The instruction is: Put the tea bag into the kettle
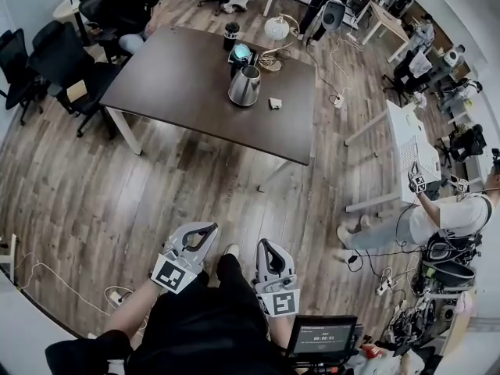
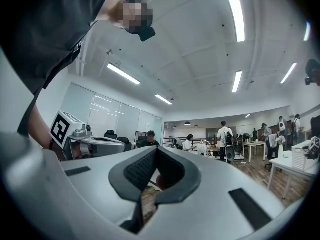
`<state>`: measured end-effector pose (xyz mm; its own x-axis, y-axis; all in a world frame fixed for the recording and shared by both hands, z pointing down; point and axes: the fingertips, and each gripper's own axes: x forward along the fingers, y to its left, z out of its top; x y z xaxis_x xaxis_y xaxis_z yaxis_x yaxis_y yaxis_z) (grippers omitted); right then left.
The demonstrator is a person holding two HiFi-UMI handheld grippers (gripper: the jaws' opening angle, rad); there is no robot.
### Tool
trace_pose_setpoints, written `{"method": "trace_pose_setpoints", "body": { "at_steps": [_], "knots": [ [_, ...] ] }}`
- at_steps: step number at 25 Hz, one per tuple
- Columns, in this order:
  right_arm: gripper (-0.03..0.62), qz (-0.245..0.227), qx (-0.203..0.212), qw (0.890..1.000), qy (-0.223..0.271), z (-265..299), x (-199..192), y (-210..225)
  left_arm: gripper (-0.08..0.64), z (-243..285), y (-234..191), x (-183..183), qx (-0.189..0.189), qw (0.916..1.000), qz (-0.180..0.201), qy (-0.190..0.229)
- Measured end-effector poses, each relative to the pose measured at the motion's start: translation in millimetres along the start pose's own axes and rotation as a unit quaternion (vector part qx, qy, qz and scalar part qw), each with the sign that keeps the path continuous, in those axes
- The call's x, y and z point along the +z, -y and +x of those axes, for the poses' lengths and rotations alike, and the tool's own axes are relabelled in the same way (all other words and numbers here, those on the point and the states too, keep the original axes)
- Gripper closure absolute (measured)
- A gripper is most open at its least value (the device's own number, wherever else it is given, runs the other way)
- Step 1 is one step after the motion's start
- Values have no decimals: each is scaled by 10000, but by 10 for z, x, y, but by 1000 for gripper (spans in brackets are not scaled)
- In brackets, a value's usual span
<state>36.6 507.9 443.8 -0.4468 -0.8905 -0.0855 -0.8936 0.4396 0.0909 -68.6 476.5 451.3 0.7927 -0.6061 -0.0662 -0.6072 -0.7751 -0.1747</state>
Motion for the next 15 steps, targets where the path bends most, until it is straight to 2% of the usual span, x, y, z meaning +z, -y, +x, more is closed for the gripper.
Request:
{"method": "trace_pose_setpoints", "body": {
  "at_steps": [4, 5, 7, 8, 9, 11, 12, 15],
  "knots": [
    [586, -6, 53, 10000, 74, 146, -77, 260, 575, 226, -56, -147, 279, 9976, -576, -278],
    [586, 7, 66, 9999, 99, 182, -83, 341, 575, 309, -54, -137, 274, 9979, -519, -272],
    [586, 29, 90, 9997, 206, 250, -77, 512, 575, 518, -30, -30, 119, 9999, 0, -103],
    [586, 32, 112, 9996, 254, 283, -81, 596, 575, 628, -22, 10, 71, 9999, 145, -47],
    [586, 36, 144, 9995, 279, 316, -91, 678, 575, 724, -21, -1, 104, 9999, 17, -93],
    [586, 93, 227, 9993, 293, 372, -124, 831, 575, 877, -27, -94, 286, 9974, -581, -328],
    [586, 145, 275, 9991, 281, 387, -158, 902, 575, 944, -28, -122, 351, 9960, -722, -400],
    [586, 262, 381, 9987, 231, 434, -294, 1121, 575, 1117, -37, -195, 482, 9943, -745, -598]
  ]
}}
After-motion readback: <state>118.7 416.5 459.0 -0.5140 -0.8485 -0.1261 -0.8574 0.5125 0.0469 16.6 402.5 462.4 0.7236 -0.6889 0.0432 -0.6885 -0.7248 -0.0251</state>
